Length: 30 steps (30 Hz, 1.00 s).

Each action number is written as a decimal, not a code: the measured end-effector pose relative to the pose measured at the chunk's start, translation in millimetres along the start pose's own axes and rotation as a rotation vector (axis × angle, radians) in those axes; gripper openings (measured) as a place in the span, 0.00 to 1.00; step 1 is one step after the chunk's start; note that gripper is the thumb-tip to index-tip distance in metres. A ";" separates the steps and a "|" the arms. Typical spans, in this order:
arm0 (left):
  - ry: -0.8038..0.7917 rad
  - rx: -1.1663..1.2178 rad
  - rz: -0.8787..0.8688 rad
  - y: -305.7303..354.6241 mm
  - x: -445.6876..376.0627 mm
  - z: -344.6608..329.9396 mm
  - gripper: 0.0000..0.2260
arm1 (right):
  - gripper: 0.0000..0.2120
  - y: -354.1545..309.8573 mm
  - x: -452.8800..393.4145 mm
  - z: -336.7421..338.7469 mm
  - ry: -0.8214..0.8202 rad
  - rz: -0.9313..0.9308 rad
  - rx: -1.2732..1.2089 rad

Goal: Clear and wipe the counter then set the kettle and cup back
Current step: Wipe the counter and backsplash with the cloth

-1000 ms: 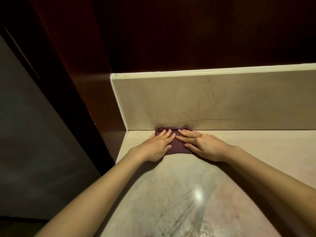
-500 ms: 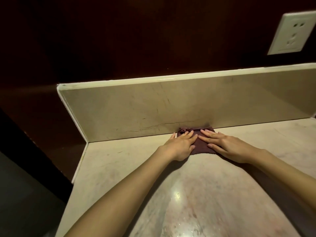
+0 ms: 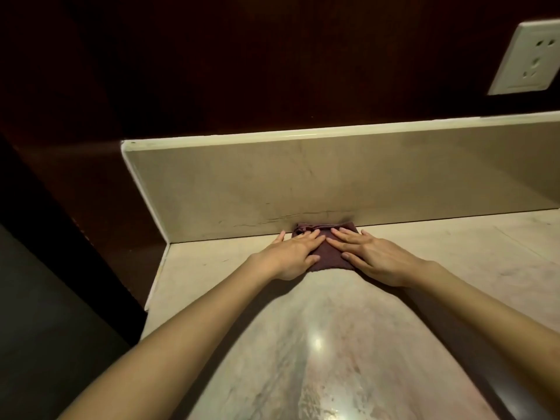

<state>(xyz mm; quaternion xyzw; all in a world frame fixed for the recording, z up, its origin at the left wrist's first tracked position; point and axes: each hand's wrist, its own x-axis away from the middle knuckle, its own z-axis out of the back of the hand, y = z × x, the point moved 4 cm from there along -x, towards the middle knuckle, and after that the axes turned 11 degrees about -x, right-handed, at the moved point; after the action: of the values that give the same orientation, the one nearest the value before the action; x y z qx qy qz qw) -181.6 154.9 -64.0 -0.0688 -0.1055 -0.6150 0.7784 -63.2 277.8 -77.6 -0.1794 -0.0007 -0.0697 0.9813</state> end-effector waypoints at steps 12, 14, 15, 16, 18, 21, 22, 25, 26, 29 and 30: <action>-0.171 -0.213 0.311 -113.7 115.8 -4.5 0.25 | 0.23 -137.3 -105.1 -51.4 -0.073 0.234 -0.035; -0.235 -0.301 0.349 -120.7 125.6 -4.2 0.25 | 0.22 -153.6 -116.0 -56.9 -0.087 0.268 -0.027; -0.267 -0.334 0.373 -124.3 130.4 -6.1 0.25 | 0.22 -161.8 -120.5 -59.8 -0.094 0.283 -0.028; -0.300 -0.364 0.403 -126.4 134.0 -8.2 0.25 | 0.22 -168.9 -124.5 -62.9 -0.100 0.295 -0.030; -0.356 -0.430 0.465 -129.8 139.9 -11.5 0.26 | 0.23 -182.7 -130.4 -68.7 -0.110 0.311 -0.035; -0.389 -0.534 0.468 -127.3 144.2 -8.3 0.26 | 0.23 -194.4 -134.3 -74.2 -0.116 0.312 -0.058; -0.386 -0.564 0.448 -125.6 145.1 -7.0 0.26 | 0.23 -194.9 -134.1 -74.8 -0.117 0.308 -0.061; -0.340 -0.644 0.386 -124.3 149.4 -7.4 0.26 | 0.23 -190.7 -129.2 -72.7 -0.131 0.306 -0.044; -0.325 -0.662 0.359 -123.5 152.0 -9.6 0.26 | 0.23 -188.3 -125.8 -71.4 -0.133 0.310 -0.042; -0.240 -0.614 0.283 -117.4 156.5 -17.3 0.24 | 0.22 -177.5 -110.4 -65.9 -0.126 0.316 -0.040; -0.208 -0.554 0.263 -114.2 158.0 -19.4 0.24 | 0.22 -173.1 -103.6 -64.2 -0.123 0.311 -0.040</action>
<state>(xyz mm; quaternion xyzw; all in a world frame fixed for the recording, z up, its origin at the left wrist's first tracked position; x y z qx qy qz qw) -256.1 -25.4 -46.0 -0.3534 -0.0032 -0.5041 0.7880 -191.0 109.0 -79.5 -0.2009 -0.0314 0.0940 0.9746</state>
